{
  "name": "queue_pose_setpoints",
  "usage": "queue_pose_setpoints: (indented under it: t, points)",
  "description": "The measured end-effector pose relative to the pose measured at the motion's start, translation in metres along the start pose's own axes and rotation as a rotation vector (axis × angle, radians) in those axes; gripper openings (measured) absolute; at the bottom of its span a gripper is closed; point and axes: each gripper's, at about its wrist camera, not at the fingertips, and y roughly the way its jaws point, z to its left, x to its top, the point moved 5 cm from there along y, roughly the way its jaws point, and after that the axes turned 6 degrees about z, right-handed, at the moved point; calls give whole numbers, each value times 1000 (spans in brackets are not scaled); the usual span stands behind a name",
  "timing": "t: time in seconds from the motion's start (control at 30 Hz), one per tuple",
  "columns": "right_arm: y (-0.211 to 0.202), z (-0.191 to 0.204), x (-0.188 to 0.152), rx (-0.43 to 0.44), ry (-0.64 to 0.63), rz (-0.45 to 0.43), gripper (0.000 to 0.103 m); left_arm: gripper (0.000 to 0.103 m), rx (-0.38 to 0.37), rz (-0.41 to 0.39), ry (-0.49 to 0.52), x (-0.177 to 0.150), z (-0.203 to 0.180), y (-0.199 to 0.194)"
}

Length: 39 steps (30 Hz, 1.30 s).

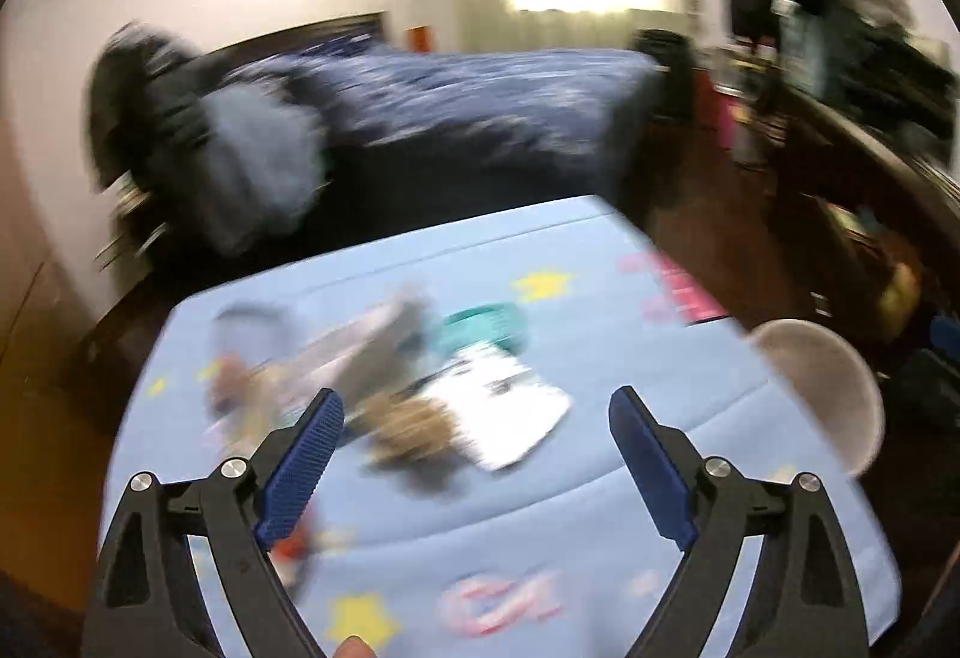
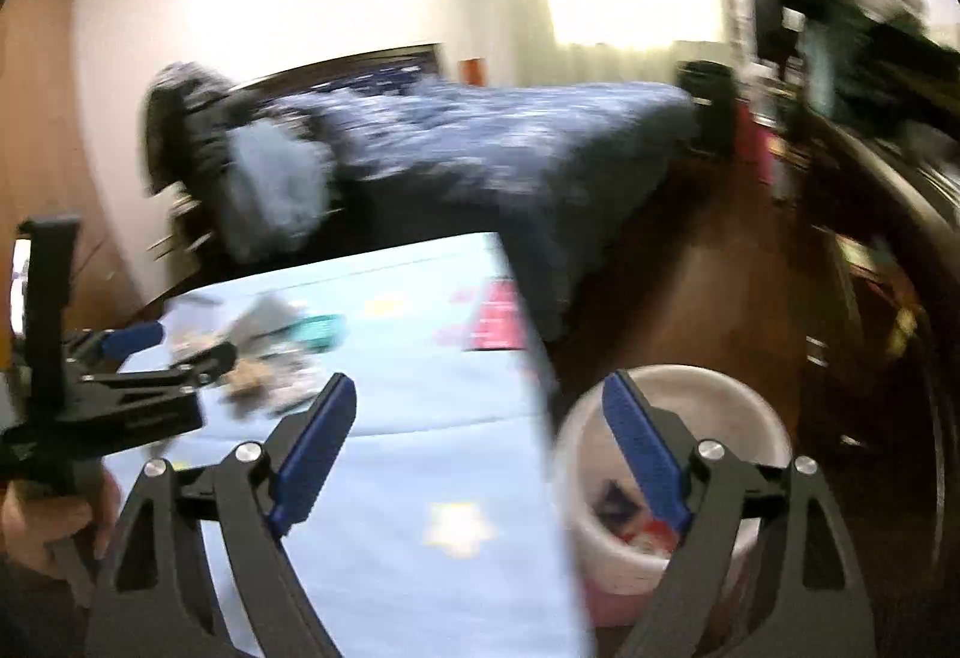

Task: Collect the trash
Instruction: 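Open both tools to drop the wrappers into the wastebasket, then grasp the red-and-white paper cup with the left tool while the right tool grasps crumpled tan tissue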

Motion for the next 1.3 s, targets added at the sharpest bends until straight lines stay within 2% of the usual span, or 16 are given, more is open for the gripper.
queue_pose_setpoints:
  t: [0.17, 0.37, 0.5, 0.73, 0.8, 0.83, 0.93, 0.97, 1.07, 1.2, 1.3]
  points:
    - [19, 71, -1, 86, -88, 51, 85, 90, 110, 35, -92, -28, 64, 5]
    - [40, 124, -2, 115, -168, 97, 85, 90, 93, 91, -162, -48, 99, 23]
    - [50, 138, 2, 107, -188, 108, 85, 90, 107, 135, -163, -53, 110, 44]
    - [57, 143, 6, 107, -196, 114, 85, 88, 67, 182, -194, -55, 118, 70]
    - [61, 145, 7, 104, -202, 121, 85, 81, 51, 187, -201, -55, 118, 74]
    - [63, 145, 7, 104, -202, 124, 85, 73, 49, 191, -206, -55, 119, 75]
    - [74, 149, 8, 111, -205, 140, 85, 63, 39, 168, -192, -52, 117, 72]
    - [77, 150, 9, 114, -207, 147, 85, 56, 47, 158, -183, -51, 116, 70]
    - [92, 159, 8, 135, -216, 180, 85, 44, 84, 133, -163, -51, 116, 63]
    - [115, 178, 7, 164, -241, 227, 84, 38, 84, 112, -191, -54, 127, 53]
    - [129, 190, 5, 170, -262, 253, 84, 35, 49, 95, -237, -59, 140, 43]
